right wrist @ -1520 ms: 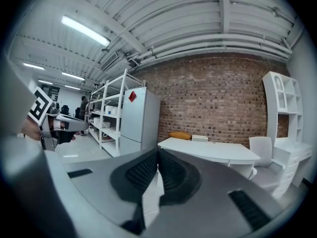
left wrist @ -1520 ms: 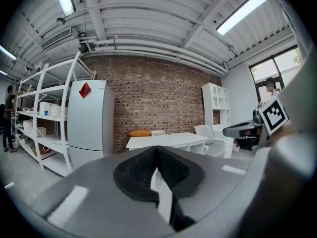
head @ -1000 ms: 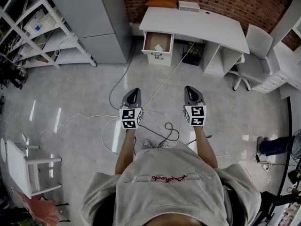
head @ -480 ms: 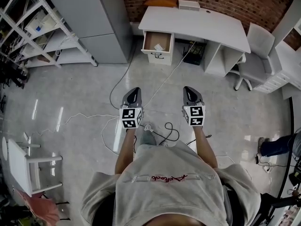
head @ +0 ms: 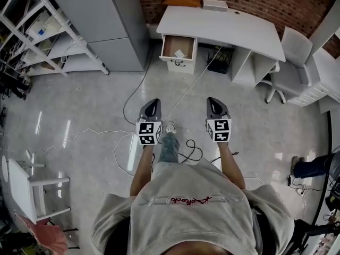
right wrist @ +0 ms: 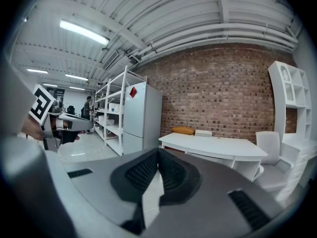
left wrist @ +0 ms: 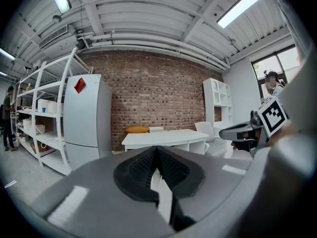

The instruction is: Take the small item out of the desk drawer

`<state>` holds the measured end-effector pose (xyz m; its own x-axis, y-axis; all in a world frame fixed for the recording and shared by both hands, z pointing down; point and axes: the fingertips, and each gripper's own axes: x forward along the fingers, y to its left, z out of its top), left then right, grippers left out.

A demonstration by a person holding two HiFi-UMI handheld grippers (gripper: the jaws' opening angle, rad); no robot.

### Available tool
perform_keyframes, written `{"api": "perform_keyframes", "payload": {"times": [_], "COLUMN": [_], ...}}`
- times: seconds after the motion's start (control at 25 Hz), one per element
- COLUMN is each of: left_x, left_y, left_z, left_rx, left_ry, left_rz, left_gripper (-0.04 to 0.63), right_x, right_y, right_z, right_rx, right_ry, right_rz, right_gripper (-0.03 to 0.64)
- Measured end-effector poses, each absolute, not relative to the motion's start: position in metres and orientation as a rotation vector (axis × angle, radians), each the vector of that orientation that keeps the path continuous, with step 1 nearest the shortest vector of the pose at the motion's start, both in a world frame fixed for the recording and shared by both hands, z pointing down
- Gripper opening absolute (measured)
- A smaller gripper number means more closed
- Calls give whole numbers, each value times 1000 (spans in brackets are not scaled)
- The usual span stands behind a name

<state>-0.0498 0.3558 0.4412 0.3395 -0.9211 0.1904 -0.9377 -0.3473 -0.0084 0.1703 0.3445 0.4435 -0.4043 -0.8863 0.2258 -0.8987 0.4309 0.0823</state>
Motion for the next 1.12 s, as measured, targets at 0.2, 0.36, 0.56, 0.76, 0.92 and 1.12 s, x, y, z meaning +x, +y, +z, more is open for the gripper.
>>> {"api": "perform_keyframes", "payload": {"times": [0.2,0.36,0.56,0.76,0.92,1.12], "left_x": [-57,-64,-78,-97,-112,-131], "left_y": [321,285,234,168,122,71], "left_z": [447,448,452,440,435,434], "left_rx": [2485,2493,2505,2518,2523,2512], "left_ry": [-1730,-1725,-1698,-1673,-1663,-1664], "left_rz": [238,231,243,235,218,198], "left_gripper": [9,9,9,9,9,9], "right_x": [163,155,138,116,100,83], "right_y": [309,274,226,165,120,66], "right_z": [449,449,453,442,436,431], "right_rx": [1560,1562,1577,1589,1587,1575], "right_ry": [-2446,-2444,-2426,-2415,-2403,-2393], "right_rz": [72,67,84,81,69,45], "right_gripper": [12,12,12,12,12,12]}}
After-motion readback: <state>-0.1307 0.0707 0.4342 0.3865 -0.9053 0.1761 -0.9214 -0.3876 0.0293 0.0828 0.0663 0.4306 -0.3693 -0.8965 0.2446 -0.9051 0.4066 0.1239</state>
